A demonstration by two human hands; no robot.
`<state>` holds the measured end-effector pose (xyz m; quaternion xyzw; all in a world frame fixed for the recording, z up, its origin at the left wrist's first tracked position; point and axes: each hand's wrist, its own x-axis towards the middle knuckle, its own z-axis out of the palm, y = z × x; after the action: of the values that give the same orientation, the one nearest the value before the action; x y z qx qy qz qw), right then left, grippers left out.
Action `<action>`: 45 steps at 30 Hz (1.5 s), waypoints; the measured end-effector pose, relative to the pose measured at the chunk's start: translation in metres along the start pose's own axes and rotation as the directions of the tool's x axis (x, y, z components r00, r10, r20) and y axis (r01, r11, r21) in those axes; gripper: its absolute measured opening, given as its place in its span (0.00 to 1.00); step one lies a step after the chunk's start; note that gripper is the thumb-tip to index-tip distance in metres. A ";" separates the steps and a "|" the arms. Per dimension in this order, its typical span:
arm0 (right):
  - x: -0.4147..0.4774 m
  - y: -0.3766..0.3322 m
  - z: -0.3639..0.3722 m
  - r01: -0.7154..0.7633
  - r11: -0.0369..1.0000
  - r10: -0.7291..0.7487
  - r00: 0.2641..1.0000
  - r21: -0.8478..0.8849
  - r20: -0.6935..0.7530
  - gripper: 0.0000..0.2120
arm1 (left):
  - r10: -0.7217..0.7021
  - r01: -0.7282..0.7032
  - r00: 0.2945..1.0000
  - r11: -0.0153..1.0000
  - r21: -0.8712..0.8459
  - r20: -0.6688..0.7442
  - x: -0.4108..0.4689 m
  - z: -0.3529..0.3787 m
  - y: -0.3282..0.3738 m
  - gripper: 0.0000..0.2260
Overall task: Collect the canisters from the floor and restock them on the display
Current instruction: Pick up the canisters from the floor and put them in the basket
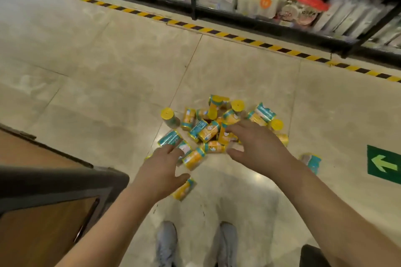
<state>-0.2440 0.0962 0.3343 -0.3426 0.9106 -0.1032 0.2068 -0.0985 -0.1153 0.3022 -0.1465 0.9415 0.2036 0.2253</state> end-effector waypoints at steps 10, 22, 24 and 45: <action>0.103 0.069 0.222 0.044 0.997 -0.031 0.982 -0.068 0.184 0.24 | -0.046 0.041 0.993 0.998 0.044 0.112 0.124 0.198 -0.088 0.29; 0.163 0.093 0.385 0.090 0.990 -0.048 0.937 -0.107 0.347 0.24 | -0.167 0.127 0.952 0.978 0.164 0.259 0.199 0.358 -0.154 0.31; 0.172 0.098 0.398 0.089 0.991 -0.048 0.938 -0.104 0.343 0.24 | -0.191 0.157 0.945 0.977 0.145 0.265 0.210 0.377 -0.159 0.33; 0.222 0.088 0.464 -0.588 0.723 0.433 0.795 0.363 0.425 0.28 | -0.355 0.238 0.930 0.775 -0.586 -0.092 0.200 0.361 -0.194 0.31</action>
<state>-0.2389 -0.0078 -0.1769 -0.0247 0.8706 -0.2073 0.4456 -0.0671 -0.1598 -0.1504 -0.3729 0.8209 0.4191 0.1068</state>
